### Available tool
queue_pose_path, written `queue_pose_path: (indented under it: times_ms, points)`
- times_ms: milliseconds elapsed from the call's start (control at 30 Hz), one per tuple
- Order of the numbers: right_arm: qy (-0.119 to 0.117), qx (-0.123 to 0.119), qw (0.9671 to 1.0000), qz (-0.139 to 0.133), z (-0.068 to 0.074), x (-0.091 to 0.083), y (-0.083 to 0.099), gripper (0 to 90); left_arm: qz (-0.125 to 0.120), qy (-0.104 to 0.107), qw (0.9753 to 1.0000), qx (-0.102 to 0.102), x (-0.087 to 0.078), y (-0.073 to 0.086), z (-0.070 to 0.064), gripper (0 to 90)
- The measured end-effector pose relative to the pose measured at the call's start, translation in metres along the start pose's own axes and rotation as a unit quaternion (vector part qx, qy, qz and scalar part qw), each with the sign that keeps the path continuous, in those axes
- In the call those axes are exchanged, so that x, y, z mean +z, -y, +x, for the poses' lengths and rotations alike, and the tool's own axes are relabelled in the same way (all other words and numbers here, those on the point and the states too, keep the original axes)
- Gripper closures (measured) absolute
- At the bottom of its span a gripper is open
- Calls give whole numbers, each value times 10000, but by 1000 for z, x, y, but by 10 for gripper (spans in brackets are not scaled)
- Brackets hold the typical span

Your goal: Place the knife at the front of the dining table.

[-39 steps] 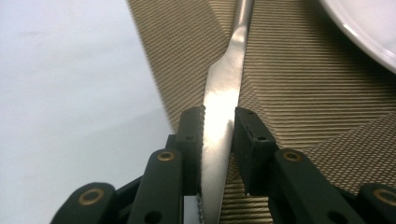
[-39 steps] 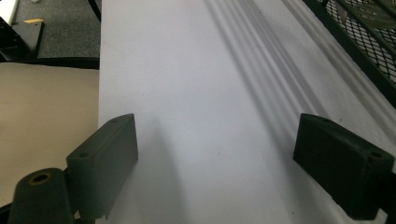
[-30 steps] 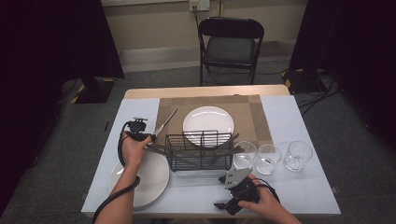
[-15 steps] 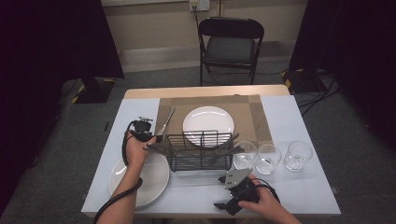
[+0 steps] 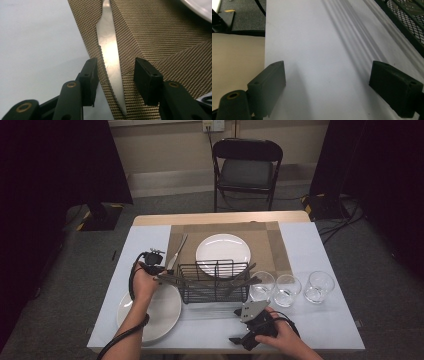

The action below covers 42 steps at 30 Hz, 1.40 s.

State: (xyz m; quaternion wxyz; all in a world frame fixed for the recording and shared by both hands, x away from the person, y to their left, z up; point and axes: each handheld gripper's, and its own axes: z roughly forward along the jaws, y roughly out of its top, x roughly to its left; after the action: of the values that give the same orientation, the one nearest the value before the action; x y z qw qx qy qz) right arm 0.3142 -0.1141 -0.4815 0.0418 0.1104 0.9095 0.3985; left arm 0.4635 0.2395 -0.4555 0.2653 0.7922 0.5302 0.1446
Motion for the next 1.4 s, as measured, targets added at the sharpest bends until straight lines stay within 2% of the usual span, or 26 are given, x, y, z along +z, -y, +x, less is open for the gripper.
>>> queue_pose_path:
  times_ms: [167, 400, 600, 633, 800, 900, 1033, 1200, 1267, 1400]
  points:
    - [0, 0, 10000, 0, 0, 0, 0, 126, 7, -54, 10000, -39, -2, 1, 1, 598]
    - [-2, -2, 10000, -1, 0, 0, 0, 126, 9, -128, 9999, 3, -2, 2, -4, 582]
    - [-1, -5, 10000, 0, 0, 0, 0, 126, 94, -131, 9998, -94, -5, 4, -6, 584]
    - [-1, -5, 10000, 0, 0, 0, 0, 127, 89, -138, 9999, -38, -5, 4, -5, 584]
    - [-1, 1, 10000, -3, 0, 0, 0, 126, 108, -163, 9998, -64, -6, 4, -7, 584]
    - [0, 0, 10000, -3, 0, 0, 0, 126, 80, -88, 9999, -54, -5, 4, -8, 581]
    - [1, -4, 10000, -3, 0, 0, 0, 127, 40, -105, 9999, -28, -5, 3, -13, 580]
    - [1, -5, 10000, -3, 0, 0, 0, 127, -16, 52, 9999, -93, -3, 3, -14, 613]
    - [2, -5, 10000, -2, 0, 0, 0, 126, -23, 162, 9999, -49, -2, 2, -15, 621]
    - [1, 0, 10000, -3, 0, 0, 0, 126, -83, 229, 9997, 10, 0, 0, -19, 632]
